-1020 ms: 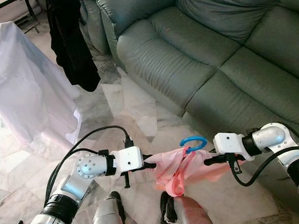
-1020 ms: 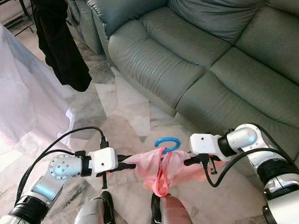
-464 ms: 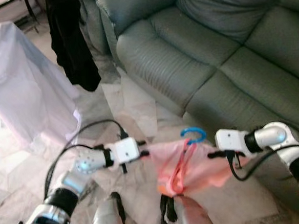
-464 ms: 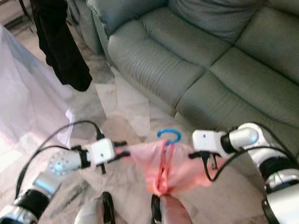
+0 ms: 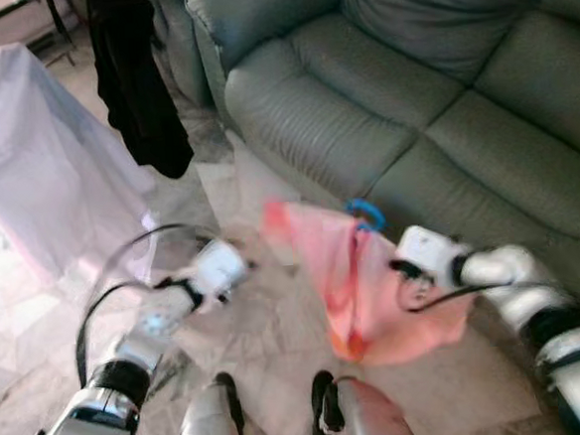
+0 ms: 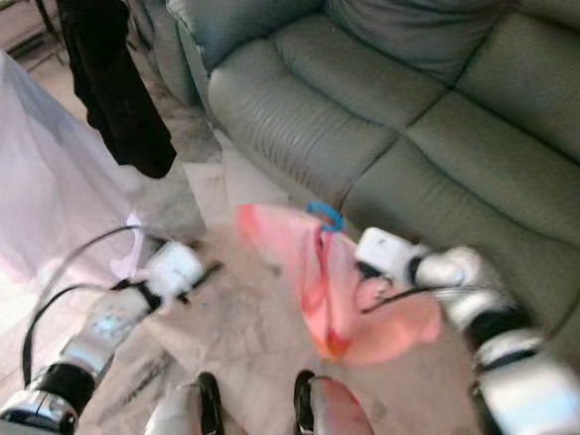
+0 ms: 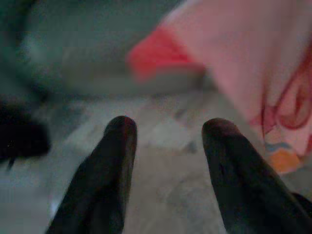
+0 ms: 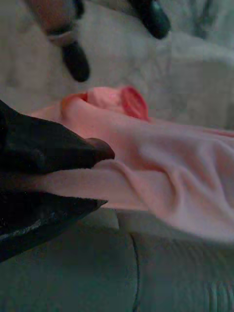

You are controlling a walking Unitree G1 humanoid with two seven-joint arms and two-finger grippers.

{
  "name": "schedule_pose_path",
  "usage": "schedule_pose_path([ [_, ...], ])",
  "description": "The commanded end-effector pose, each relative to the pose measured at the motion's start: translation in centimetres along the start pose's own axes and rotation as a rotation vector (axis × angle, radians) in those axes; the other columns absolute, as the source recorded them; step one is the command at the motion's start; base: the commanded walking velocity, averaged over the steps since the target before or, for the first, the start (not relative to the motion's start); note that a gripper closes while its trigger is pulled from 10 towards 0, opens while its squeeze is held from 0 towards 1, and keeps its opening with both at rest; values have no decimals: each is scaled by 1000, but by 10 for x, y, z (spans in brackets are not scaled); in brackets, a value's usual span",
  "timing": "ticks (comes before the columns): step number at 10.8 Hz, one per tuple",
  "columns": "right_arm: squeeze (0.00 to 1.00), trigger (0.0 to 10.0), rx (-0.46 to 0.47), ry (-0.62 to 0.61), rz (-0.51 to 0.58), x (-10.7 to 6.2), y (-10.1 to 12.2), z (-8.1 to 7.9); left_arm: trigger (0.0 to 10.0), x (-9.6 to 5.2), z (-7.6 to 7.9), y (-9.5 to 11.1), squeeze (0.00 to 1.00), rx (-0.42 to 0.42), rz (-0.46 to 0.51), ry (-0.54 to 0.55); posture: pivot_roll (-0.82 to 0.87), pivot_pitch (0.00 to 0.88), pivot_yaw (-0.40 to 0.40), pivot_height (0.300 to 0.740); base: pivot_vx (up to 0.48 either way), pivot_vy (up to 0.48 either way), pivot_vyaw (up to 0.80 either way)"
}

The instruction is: Hang hanger

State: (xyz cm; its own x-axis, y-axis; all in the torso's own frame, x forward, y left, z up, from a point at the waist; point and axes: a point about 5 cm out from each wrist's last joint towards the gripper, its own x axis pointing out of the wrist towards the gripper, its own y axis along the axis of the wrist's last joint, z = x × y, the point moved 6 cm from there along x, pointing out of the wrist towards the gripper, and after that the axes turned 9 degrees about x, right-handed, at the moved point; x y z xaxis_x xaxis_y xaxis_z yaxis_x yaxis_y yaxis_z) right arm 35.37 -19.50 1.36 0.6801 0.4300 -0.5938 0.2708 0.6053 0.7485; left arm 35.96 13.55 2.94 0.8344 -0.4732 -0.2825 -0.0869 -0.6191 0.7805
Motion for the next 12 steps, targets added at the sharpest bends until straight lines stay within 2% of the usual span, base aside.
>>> schedule_pose_path([
  [1, 0, 0, 86, -85, -1, -3, -12, 6, 10000, -5, -2, -16, 1000, -68, -64, 64, -26, 200, -35, 740, 0, 0, 0],
  [2, 0, 0, 227, -172, 28, 2, -18, -1, 10000, -11, -12, -26, 1000, -155, -94, 179, -26, 189, -32, 740, 0, 0, 0],
  [3, 0, 0, 309, -241, 48, 4, -23, -4, 10000, -16, -19, -35, 1000, -204, -125, 276, -29, 182, -34, 740, 0, 0, 0],
  [4, 0, 0, 357, -279, 64, 3, -25, -3, 10000, -19, -23, -36, 1000, -230, -119, 315, -29, 182, -34, 740, 0, 0, 0],
  [5, 0, 0, 500, -397, 122, -4, -31, 3, 10000, -30, -30, -43, 1000, -285, -121, 424, -30, 144, -32, 740, 0, 0, 0],
  [6, 0, 0, 559, -486, 164, -11, -34, 8, 10000, -41, -32, -51, 1000, -341, -137, 512, -34, 128, -29, 740, 0, 0, 0],
  [8, 0, 0, 617, -595, 219, -19, -34, 13, 10000, -51, -29, -58, 1000, -387, -154, 600, -32, 106, -27, 740, 0, 0, 0],
  [9, 0, 1765, 633, -588, 270, -16, -25, 2, 10000, -52, -24, -58, 1000, -412, -151, 602, -28, 98, -26, 740, 0, 0, 0],
  [10, 0, 10000, 621, -564, 298, -12, -18, -10, 10000, -48, -21, -55, 0, -404, -138, 555, -20, 98, -30, 740, 0, 0, 0],
  [12, 0, 10000, 622, -532, 354, -8, -5, -19, 10000, -44, -23, -48, 0, -385, -106, 534, -24, 103, -29, 740, 0, 0, 788],
])
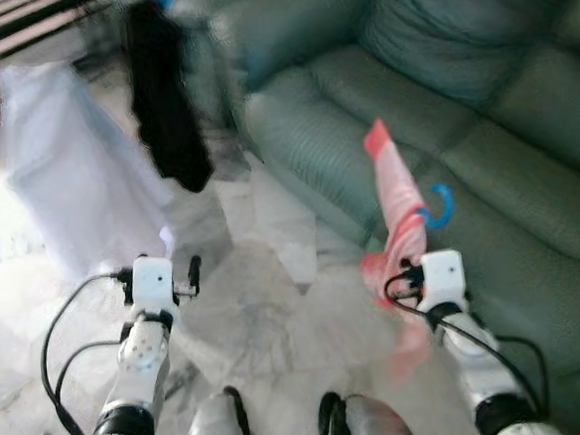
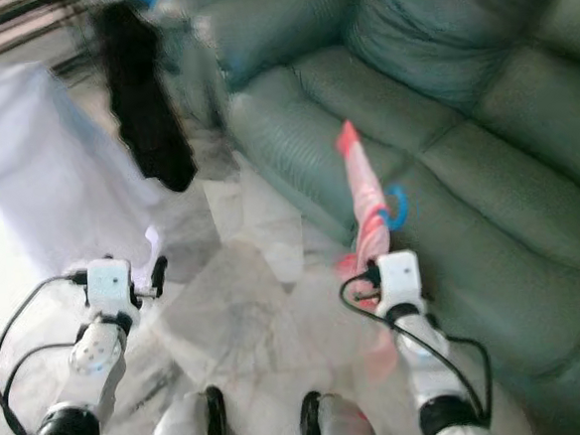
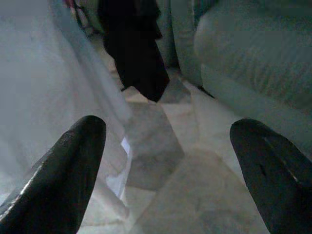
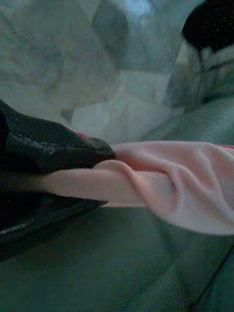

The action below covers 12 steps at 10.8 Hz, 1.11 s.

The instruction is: Hang hanger

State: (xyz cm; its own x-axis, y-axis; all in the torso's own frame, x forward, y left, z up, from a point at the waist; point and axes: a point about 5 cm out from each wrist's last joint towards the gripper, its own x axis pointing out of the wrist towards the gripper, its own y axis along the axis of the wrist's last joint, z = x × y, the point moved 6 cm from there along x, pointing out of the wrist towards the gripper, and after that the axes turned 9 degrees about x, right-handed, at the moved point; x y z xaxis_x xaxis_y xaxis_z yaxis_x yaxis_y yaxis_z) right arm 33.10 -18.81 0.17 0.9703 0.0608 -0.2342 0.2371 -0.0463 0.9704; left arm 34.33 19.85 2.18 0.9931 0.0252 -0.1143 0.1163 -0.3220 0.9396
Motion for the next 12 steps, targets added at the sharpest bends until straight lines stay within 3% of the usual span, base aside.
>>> schedule_pose_path([
  [1, 0, 10000, 1, 10, 45, 1, 11, -3, 10000, -1, 5, 2, 0, 5, 6, -14, -25, 104, -30, 740, 0, 0, 781],
  [4, 0, 10000, 44, 14, 119, 3, 32, 0, 10000, -1, 20, 16, 0, 36, 58, -20, -24, 102, -36, 740, 0, 0, 781],
  [5, 0, 10000, 47, 8, 125, 2, 33, 3, 10000, -5, 22, 12, 0, 39, 49, -23, -26, 99, -35, 740, 0, 0, 769],
  [9, 0, 10000, 71, -57, 129, -13, 27, 28, 10000, -21, 1, 6, 0, 33, 35, 64, -17, 84, -30, 740, 0, 0, 691],
  [12, 0, 10000, 45, -116, 126, -12, 27, 40, 10000, -20, -7, 18, 0, 36, 63, 110, 4, 101, -33, 740, 80, 0, 0],
])
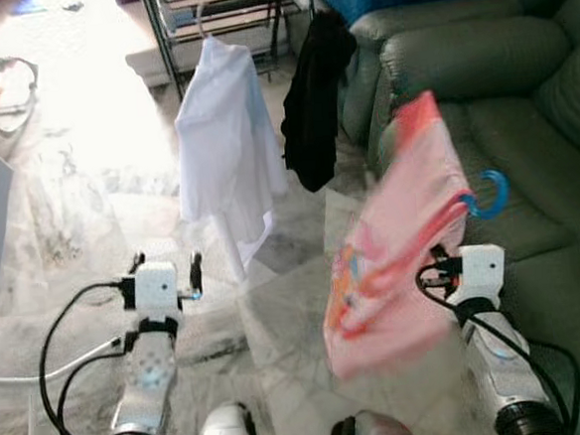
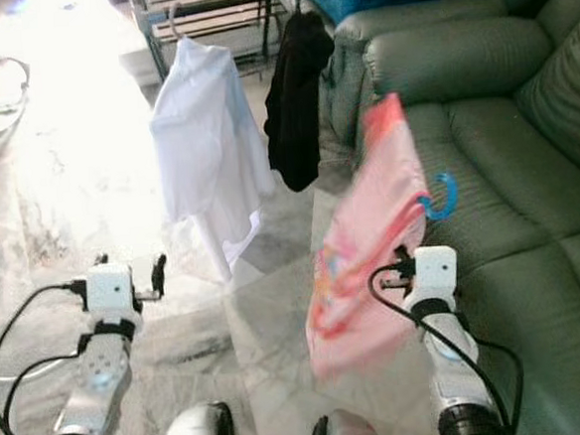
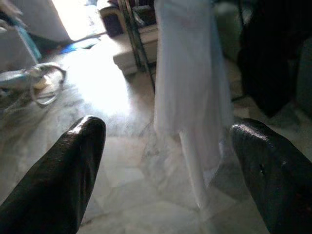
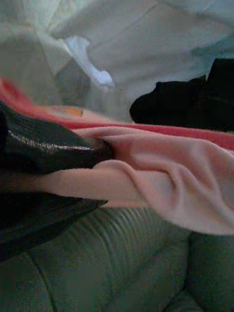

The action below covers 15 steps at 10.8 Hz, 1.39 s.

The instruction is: Hang hanger

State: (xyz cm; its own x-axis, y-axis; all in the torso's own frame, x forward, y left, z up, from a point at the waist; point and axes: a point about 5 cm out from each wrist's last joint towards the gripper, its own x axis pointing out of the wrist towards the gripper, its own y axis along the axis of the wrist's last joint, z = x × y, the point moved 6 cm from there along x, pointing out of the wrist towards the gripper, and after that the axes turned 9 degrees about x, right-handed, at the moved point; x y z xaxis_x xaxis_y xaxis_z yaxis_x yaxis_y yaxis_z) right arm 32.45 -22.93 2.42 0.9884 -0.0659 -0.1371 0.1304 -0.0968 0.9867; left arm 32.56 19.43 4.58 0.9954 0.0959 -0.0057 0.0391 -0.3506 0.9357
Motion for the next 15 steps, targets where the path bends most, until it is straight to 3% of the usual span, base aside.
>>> schedule_pose_path([
  [1, 0, 10000, 11, -31, 5, 1, 2, 6, 10000, -2, -12, -1, 0, 6, -12, 44, 12, 113, -37, 740, 0, 0, 0],
  [4, 0, 10000, 14, -21, -8, -6, -4, 4, 10000, -16, -10, -13, 0, 23, -51, 29, 9, 137, -33, 740, 303, 0, 0],
  [9, 0, 10000, -12, -35, 40, 9, 18, 7, 10000, -15, -12, -17, 0, 20, -85, 41, -1, 142, -40, 740, 352, 0, 0],
  [15, 0, 10000, -60, -22, -58, 19, 8, 4, 10000, -8, -6, -6, 0, 2, -73, 29, 7, 153, -41, 740, 408, 44, 0],
])
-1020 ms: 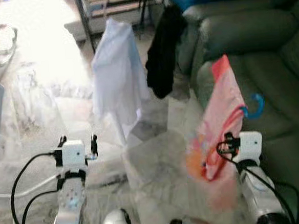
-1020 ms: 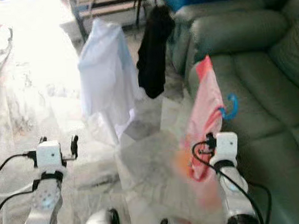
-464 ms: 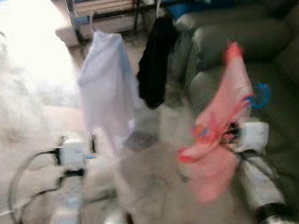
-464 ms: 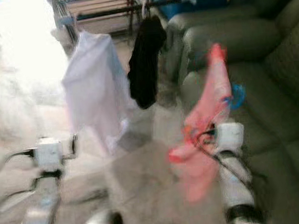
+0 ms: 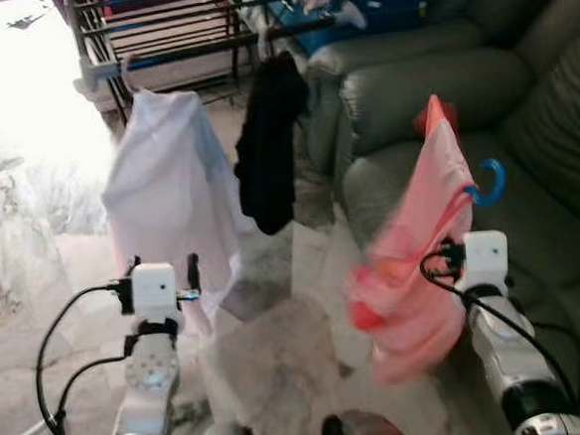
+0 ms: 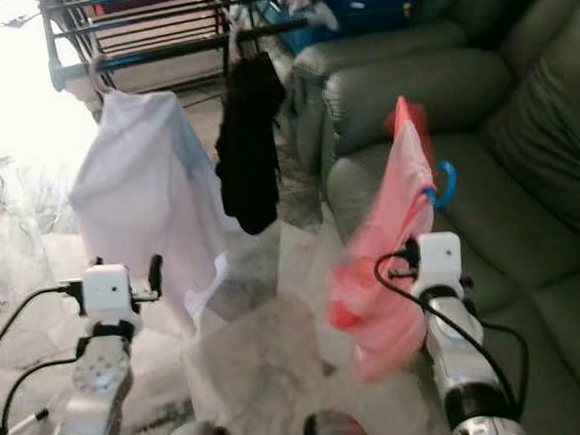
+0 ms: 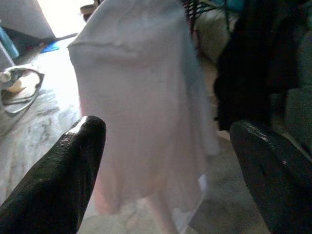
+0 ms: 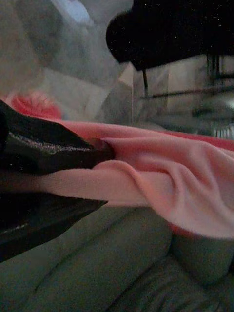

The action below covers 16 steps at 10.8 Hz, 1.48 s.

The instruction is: Hang hanger

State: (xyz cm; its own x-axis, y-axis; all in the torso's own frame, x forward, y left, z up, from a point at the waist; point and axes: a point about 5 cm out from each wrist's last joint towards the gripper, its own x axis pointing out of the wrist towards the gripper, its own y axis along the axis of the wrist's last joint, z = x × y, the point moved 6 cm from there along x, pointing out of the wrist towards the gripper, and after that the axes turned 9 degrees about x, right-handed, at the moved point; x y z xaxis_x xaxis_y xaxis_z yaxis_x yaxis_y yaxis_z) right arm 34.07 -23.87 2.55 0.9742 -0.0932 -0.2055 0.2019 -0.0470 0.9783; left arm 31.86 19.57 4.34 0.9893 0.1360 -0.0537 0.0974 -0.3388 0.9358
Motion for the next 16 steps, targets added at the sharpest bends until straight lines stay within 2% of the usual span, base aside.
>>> schedule_pose_path([
  [1, 0, 10000, -5, 13, 1, 4, 4, -4, 10000, 0, -5, -1, 0, 5, -9, 10, 8, 153, -39, 740, 401, 266, 0],
  [3, 0, 10000, -3, 50, -4, 4, 2, -11, 10000, 0, -3, 0, 0, 8, -9, 4, 10, 156, -38, 740, 398, 270, 0],
  [4, 0, 10000, -27, 95, -4, 2, 1, -20, 10000, 0, -3, 1, 0, 11, -5, 6, 10, 158, -36, 740, 398, 270, 800],
  [5, 0, 10000, -4, 87, -8, 2, -1, -21, 10000, 1, -6, 6, 0, 13, 11, 21, 11, 160, -36, 740, 398, 270, 800],
  [7, 0, 10000, 15, 60, -12, 4, -1, -18, 10000, 4, -10, 7, 0, 26, 15, 30, 12, 160, -37, 740, 399, 266, 0],
  [10, 0, 10000, -24, -3, 14, 9, 10, -6, 10000, 3, -4, 6, 0, 32, 5, 20, 9, 161, -42, 740, 399, 86, 0],
  [12, 0, 10000, -42, -19, -11, 13, 8, -2, 10000, 2, -2, 4, 0, 33, -5, 22, 11, 161, -43, 740, 0, 0, 0],
  [13, 0, 10000, -49, 54, -20, 16, 10, -14, 10000, 2, -1, 4, 0, 34, -6, 21, 11, 161, -43, 740, 0, 0, 0],
  [15, 0, 10000, -22, 159, -77, 15, 0, -33, 10000, 3, -1, 4, 0, 35, -10, 24, 13, 158, -46, 740, 0, 0, 0],
  [16, 0, 10000, 22, 232, -111, 11, -8, -43, 10000, 3, 0, 3, 0, 35, -12, 22, 13, 156, -45, 740, 0, 0, 0],
])
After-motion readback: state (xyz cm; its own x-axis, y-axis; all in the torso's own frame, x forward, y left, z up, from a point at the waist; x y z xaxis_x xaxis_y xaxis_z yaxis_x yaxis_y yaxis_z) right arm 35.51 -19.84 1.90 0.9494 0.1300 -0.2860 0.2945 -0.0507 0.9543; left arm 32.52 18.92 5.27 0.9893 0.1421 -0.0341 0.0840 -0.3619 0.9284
